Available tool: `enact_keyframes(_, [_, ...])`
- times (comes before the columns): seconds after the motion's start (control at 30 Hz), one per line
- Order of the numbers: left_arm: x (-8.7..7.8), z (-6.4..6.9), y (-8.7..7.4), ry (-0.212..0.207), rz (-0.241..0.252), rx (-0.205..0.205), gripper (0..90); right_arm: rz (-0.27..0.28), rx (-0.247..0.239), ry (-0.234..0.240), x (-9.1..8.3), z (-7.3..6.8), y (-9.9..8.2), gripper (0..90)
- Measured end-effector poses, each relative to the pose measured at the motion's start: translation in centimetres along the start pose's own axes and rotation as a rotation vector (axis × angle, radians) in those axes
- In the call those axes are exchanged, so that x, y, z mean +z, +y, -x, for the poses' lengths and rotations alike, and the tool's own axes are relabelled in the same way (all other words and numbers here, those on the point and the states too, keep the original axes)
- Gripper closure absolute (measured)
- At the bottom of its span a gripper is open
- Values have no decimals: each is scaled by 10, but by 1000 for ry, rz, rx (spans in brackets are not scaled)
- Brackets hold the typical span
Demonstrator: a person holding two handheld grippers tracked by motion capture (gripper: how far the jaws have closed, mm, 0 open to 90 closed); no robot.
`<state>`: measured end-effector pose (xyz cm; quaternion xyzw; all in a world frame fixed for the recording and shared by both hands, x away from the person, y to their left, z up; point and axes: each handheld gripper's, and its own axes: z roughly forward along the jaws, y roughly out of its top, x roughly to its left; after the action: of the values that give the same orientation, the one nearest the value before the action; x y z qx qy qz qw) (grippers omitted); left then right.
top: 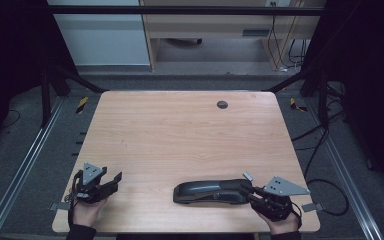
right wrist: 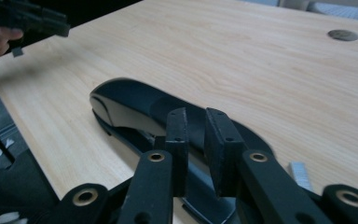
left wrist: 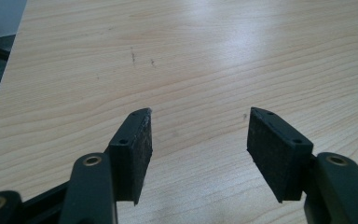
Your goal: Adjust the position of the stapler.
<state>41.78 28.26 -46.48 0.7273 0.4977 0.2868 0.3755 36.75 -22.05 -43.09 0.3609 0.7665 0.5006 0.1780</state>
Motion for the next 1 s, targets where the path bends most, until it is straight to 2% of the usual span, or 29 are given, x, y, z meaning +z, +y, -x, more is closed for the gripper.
enact_keyframes(0.17, [1,3,1,-3,3,6,372,51,30,-64,-11,10,1,687])
enact_keyframes(0.27, [1,4,2,-4,4,11,366,60,46,-81,-14,14,1,662])
enact_keyframes(0.37, [1,7,3,-6,9,14,360,75,69,-133,-17,22,-1,557])
enact_keyframes(0.4, [1,7,3,-6,9,14,357,75,69,-133,-17,22,-1,557])
enact_keyframes(0.47, [1,8,3,-7,11,19,355,84,77,-163,-18,27,-4,496])
enact_keyframes(0.5, [1,9,3,-10,15,20,351,91,81,-186,-18,32,-6,444])
enact_keyframes(0.53, [1,9,3,-10,15,20,351,91,81,-186,-18,32,-6,444])
enact_keyframes(0.57, [1,9,4,-9,13,26,349,85,89,-213,-18,37,-9,391])
enact_keyframes(0.6, [1,9,4,-9,13,26,348,85,89,-213,-18,37,-9,391])
enact_keyframes(0.7, [1,11,4,-11,16,29,345,71,113,-263,-17,47,-16,332])
enact_keyframes(0.87, [1,12,4,-16,16,32,341,54,134,-299,-17,58,-25,295])
enact_keyframes(0.9, [1,13,4,-17,18,36,338,45,140,-318,-17,63,-29,283])
enact_keyframes(1.0, [1,14,4,-19,19,39,334,32,147,-330,-16,67,-33,267])
